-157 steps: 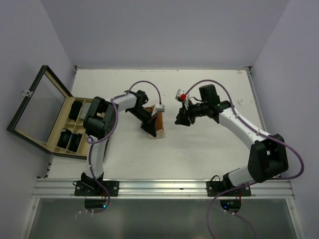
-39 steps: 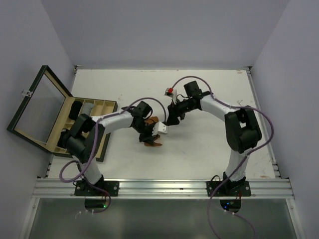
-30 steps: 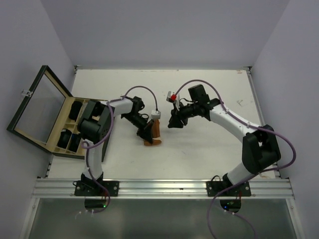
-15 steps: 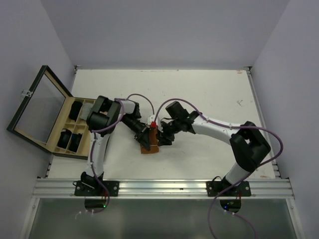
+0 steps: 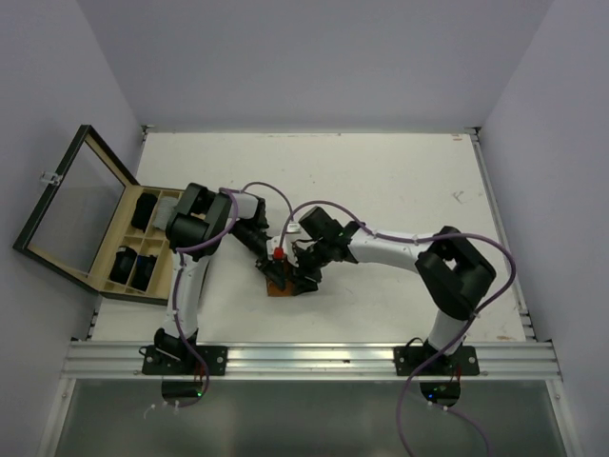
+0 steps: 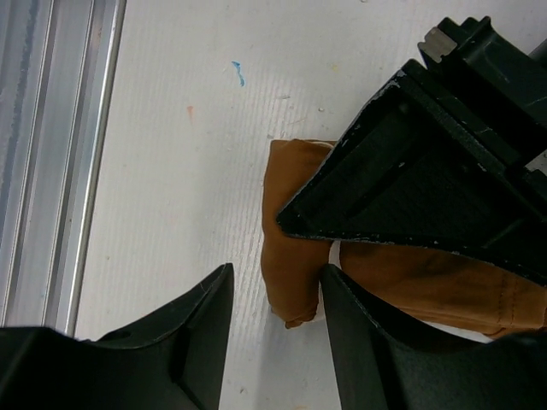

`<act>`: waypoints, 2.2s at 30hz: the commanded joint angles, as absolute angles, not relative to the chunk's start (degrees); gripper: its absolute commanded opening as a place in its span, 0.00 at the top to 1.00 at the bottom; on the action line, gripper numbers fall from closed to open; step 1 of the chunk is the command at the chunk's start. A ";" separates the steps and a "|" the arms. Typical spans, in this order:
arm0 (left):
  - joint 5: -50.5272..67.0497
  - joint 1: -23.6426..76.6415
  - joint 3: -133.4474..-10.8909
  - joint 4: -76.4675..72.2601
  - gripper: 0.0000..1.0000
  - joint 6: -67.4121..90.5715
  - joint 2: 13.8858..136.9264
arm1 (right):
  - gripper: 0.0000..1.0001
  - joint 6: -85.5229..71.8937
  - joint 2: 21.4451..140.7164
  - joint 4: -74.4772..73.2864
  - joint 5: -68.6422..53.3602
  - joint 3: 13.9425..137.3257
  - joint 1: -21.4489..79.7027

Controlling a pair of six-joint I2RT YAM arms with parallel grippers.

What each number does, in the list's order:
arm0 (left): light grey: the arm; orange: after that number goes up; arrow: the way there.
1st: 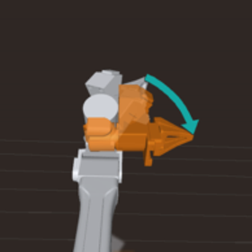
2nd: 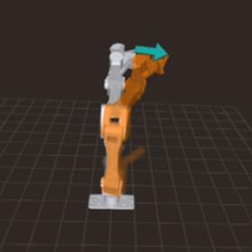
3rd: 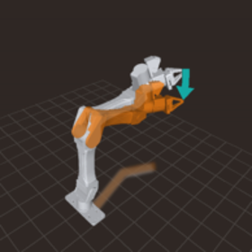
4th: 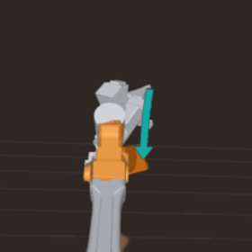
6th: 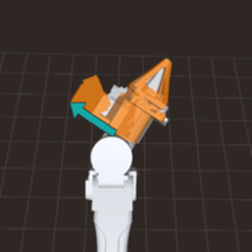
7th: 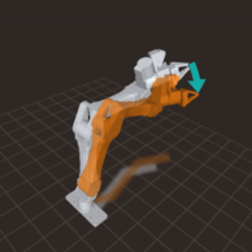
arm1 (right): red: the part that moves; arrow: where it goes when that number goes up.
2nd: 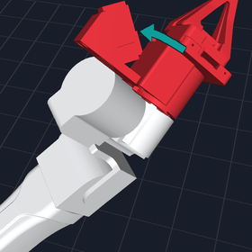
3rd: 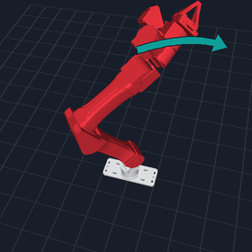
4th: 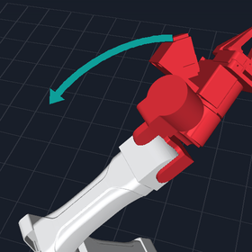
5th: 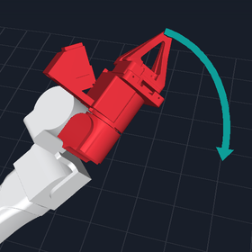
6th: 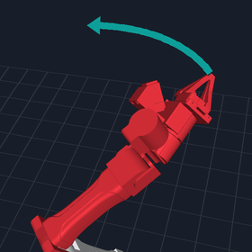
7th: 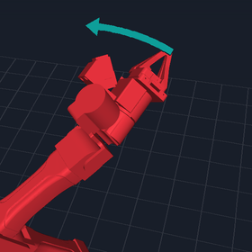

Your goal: Roll the underwear

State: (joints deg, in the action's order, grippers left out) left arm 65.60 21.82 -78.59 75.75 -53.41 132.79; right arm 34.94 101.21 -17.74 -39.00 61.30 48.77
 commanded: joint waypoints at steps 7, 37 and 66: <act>46.14 22.15 -76.38 61.17 0.99 -56.95 136.76 | 0.52 31.55 108.19 -12.39 -36.92 63.28 48.78; 47.46 20.75 -74.80 54.94 0.80 -51.51 130.44 | 1.00 35.25 116.00 -21.70 -47.19 66.79 47.82; 22.42 32.68 -36.40 23.55 0.52 -50.88 59.94 | 1.00 8.00 139.83 -31.02 -55.90 83.49 39.81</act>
